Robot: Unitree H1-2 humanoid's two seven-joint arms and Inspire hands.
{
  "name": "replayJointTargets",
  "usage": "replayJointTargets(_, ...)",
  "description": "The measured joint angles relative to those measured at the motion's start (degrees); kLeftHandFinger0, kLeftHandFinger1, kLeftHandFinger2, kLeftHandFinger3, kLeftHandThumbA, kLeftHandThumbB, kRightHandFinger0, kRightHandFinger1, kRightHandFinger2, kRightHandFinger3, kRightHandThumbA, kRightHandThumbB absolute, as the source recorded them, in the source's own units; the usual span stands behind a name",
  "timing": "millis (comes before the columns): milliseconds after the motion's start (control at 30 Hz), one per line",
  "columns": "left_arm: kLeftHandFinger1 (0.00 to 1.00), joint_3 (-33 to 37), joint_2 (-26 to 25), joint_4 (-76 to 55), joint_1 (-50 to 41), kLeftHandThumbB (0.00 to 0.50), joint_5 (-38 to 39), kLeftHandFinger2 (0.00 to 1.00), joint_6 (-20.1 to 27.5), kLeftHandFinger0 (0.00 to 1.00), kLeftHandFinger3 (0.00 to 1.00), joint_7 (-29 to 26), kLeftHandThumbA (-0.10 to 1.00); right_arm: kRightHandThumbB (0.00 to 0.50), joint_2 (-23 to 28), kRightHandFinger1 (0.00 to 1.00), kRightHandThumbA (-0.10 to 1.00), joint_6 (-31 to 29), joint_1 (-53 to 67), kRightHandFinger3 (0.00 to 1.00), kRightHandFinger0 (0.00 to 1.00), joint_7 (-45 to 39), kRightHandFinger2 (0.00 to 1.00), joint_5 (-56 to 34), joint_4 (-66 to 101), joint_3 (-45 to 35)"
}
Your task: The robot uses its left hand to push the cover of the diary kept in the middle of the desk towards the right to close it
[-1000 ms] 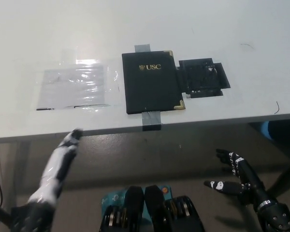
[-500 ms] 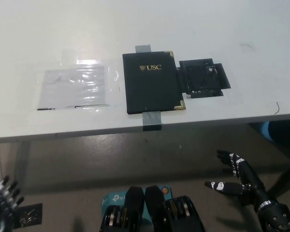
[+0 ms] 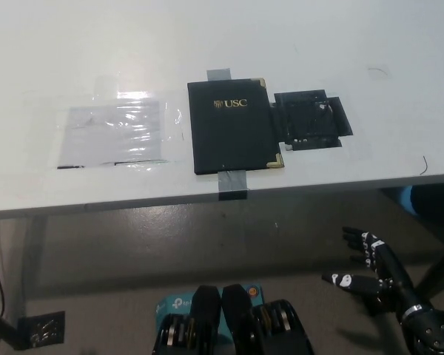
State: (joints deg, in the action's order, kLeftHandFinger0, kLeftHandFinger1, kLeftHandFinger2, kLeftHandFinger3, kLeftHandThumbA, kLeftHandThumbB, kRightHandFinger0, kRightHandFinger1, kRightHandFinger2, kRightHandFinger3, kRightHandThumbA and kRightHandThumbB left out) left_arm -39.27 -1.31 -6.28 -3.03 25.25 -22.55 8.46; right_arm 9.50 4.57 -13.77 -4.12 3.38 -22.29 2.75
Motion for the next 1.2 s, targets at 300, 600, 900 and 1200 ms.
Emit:
replayJointTargets(300,1.00,-0.34,-0.03,0.02,-0.01,0.331,6.51,1.00,2.77,1.00,1.00,0.93,1.00,0.500,-0.04,0.88,1.00,-0.14,-0.79,0.86,0.82,0.00,0.85,-0.02,0.00,-1.29)
replayJointTargets(600,1.00,0.14,-0.27,0.11,-0.84,0.321,10.29,1.00,3.23,1.00,1.00,1.09,1.00,0.500,-0.20,0.88,1.00,-0.13,-0.40,0.85,0.81,0.05,0.84,0.12,0.05,-1.43)
replayJointTargets(900,1.00,1.00,-0.92,0.14,-1.00,0.385,12.30,1.00,3.52,1.00,1.00,1.07,0.98,0.500,-0.40,0.89,1.00,-0.15,-0.31,0.86,0.83,0.05,0.85,0.12,0.02,-1.49)
replayJointTargets(1200,1.00,1.70,-1.64,0.15,-1.00,0.398,13.51,1.00,4.04,1.00,1.00,0.94,0.99,0.500,-1.07,0.89,1.00,-0.14,-0.31,0.86,0.83,0.04,0.85,0.13,0.03,-1.75)
